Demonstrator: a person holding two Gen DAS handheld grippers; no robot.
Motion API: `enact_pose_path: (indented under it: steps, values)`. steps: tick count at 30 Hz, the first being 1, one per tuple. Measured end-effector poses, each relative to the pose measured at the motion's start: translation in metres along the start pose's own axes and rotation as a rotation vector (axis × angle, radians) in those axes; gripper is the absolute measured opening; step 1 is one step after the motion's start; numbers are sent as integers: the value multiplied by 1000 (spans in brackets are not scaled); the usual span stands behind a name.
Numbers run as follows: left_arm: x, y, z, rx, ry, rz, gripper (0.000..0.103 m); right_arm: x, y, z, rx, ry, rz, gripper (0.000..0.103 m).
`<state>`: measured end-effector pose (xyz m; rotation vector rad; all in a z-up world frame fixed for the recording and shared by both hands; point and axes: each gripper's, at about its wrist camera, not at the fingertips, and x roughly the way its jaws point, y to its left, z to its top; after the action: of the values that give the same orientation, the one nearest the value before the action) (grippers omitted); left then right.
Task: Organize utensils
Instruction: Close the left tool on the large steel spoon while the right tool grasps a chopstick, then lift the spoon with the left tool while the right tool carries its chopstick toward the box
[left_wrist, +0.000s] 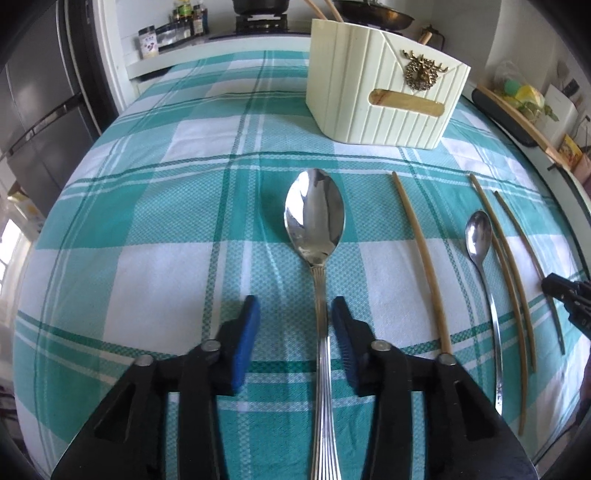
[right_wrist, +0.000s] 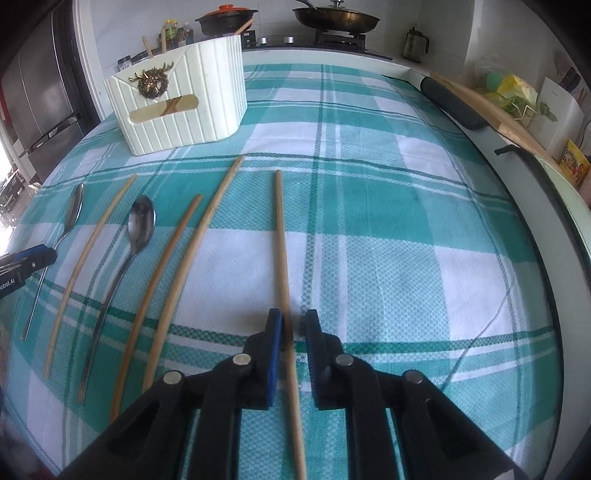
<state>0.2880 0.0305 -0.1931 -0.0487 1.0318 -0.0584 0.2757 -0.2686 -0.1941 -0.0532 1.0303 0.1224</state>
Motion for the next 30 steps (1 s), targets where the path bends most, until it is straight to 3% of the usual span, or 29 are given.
enact_pose_path:
  steps: [2,3,8,14,20,24,25,26,28,29,30]
  values:
    - [-3,8,3,-19,-2,-29,68,1,-1,5,-15,18,28,42]
    - [-3,10,6,-23,1,-45,71,1,-1,8,-23,28,42,45]
    - [0,11,19,2,22,-118,81,14,0,26,-59,91,71,45]
    - [21,0,35,60,48,-70,82,27,8,47,-131,109,50,45]
    - [40,-11,49,90,52,31,82,44,11,73,-140,88,59,45]
    - [47,-14,58,78,58,22,77,59,13,97,-126,77,65,46]
    - [47,-14,60,75,56,18,74,62,14,102,-126,77,65,45]
    - [47,-13,62,75,51,15,64,65,15,106,-128,76,60,40]
    - [47,-12,66,70,43,2,41,67,15,114,-124,75,55,21]
    - [48,-11,68,65,44,2,42,68,14,116,-114,80,57,6]
    - [48,-9,69,56,44,-4,42,68,13,117,-102,81,59,6]
